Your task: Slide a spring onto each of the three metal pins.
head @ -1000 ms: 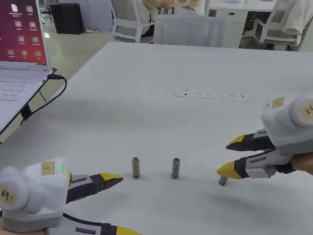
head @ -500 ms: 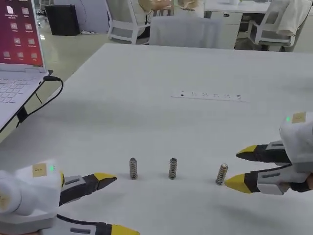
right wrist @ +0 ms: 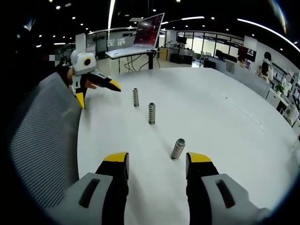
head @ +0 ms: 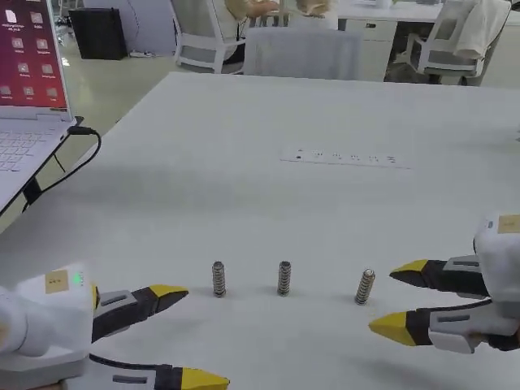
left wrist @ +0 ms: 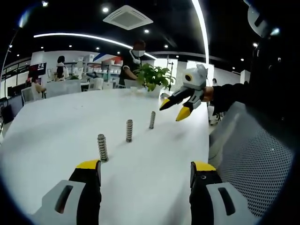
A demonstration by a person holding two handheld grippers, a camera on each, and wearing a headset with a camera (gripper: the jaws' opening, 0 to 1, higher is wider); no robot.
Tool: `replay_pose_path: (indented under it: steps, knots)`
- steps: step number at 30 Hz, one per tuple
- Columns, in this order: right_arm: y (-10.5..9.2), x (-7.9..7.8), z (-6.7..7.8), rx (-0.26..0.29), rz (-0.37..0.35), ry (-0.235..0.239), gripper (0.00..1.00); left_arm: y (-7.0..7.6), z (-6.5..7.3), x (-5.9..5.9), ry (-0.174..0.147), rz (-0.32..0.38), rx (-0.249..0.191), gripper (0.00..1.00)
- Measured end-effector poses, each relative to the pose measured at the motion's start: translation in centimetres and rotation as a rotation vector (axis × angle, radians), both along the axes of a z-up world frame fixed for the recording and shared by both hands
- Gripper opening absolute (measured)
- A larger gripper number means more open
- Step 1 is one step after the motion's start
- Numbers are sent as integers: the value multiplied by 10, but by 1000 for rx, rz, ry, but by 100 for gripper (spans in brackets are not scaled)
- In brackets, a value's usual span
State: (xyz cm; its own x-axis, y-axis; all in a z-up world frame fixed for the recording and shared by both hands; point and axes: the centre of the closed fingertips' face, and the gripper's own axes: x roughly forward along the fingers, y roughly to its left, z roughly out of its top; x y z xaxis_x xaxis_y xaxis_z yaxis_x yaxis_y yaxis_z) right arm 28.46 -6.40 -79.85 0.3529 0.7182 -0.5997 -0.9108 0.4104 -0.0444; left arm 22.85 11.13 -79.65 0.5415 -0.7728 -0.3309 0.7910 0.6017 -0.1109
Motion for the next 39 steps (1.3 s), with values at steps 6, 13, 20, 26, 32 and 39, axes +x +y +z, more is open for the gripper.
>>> replay_pose_path:
  steps: [6,13,20,26,32,39]
  knots:
    - [1,-8,-4,15,1,1,51,1,0,0,0,11,-6,75]
    - [0,-12,-4,35,-17,-4,55,3,2,0,-3,28,-17,75]
    - [1,-15,-3,56,-27,-13,61,6,2,-2,-4,39,-20,77]
    - [4,-18,-1,71,-30,-15,66,6,3,-3,-2,43,-23,79]
    - [5,-21,0,84,-36,-15,69,7,4,-3,-3,49,-26,82]
    - [10,-25,-3,93,-30,-6,76,6,4,-3,-3,54,-30,84]
